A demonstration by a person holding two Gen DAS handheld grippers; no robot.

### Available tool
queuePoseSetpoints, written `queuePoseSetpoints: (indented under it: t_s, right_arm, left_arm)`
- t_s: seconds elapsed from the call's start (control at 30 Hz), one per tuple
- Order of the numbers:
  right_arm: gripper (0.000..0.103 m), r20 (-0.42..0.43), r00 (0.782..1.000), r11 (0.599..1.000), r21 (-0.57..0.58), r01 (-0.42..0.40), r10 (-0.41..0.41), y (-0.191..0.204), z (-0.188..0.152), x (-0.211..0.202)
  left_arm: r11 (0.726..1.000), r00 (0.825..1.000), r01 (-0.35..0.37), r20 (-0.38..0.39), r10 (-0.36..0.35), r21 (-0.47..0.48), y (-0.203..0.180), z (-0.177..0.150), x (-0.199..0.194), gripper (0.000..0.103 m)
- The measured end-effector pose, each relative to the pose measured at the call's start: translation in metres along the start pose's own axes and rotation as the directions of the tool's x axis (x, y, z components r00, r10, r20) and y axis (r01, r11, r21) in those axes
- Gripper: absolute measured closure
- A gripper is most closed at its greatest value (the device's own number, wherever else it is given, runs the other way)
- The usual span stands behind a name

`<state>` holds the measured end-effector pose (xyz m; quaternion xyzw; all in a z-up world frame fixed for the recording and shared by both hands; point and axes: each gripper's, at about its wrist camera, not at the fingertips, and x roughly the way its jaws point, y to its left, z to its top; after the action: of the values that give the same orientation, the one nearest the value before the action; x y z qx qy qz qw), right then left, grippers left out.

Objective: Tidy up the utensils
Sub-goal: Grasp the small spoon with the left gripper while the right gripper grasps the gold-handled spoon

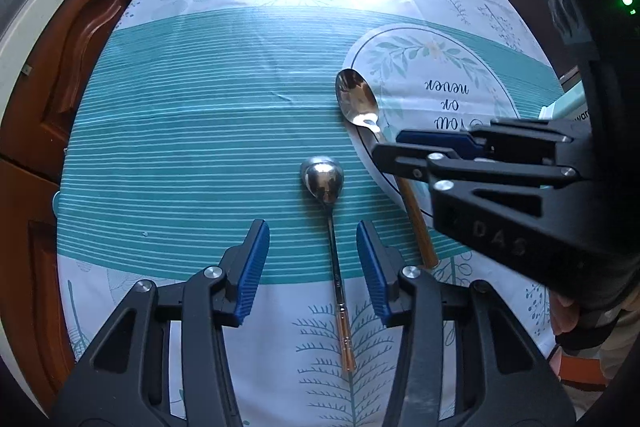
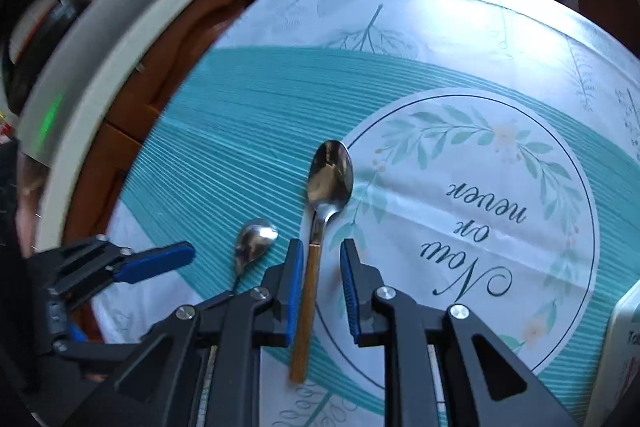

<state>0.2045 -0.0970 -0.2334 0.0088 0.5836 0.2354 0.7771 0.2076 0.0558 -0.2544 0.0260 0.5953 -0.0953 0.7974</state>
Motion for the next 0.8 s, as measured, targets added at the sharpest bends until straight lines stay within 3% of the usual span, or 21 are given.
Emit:
queuePoseSetpoints:
  t_s: [0.1, 0.17, 0.23, 0.47, 0.6, 0.63, 0.67, 0.8]
  right_arm:
    - [0.089, -0.027, 0.998, 0.996, -0.066, 0.06, -0.062, 0.01, 0.002, 0.003]
    - [0.096, -0.04, 0.995, 0.993, -0.076, 0.09, -0.093, 0.01, 0.002, 0.004]
    - [0.097, -0.044, 0.994, 0.994, -0.055, 0.099, -0.102, 0.003, 0.0, 0.0]
    - [0.097, -0.024, 0.999, 0.996, 0.074, 0.043, -0.041, -0.039, -0.025, -0.021]
    - [0.097, -0.01, 1.0, 0.993, 0.113, 0.01, -0.009, -0.051, -0.04, -0.029]
    - [0.097, -0.006, 1.0, 0.993, 0.122, 0.002, -0.001, -0.053, -0.042, -0.031]
    - [0.097, -0.001, 1.0, 0.991, 0.131, -0.008, 0.008, -0.055, -0.046, -0.033]
    - [0.097, 0.015, 0.999, 0.985, 0.167, -0.045, 0.043, -0.06, -0.054, -0.034]
  left_arm:
    - [1.0, 1.0, -0.003, -0.021, 0.003, 0.012, -0.002, 0.005, 0.004, 0.064]
    - [1.0, 0.999, -0.006, -0.046, 0.006, 0.009, -0.002, 0.006, 0.01, 0.081]
    - [1.0, 0.998, -0.019, -0.054, 0.02, 0.007, -0.003, 0.01, 0.013, 0.085]
    - [0.999, 0.994, -0.052, -0.097, 0.053, 0.017, -0.014, 0.023, 0.021, 0.087]
    - [0.996, 0.982, -0.086, -0.164, 0.09, 0.031, -0.021, 0.036, 0.025, 0.087]
    - [0.995, 0.978, -0.092, -0.182, 0.098, 0.039, -0.024, 0.038, 0.026, 0.089]
    - [0.995, 0.975, -0.09, -0.201, 0.096, 0.04, -0.025, 0.038, 0.027, 0.098]
    - [0.996, 0.965, -0.079, -0.247, 0.087, 0.042, -0.031, 0.041, 0.03, 0.102]
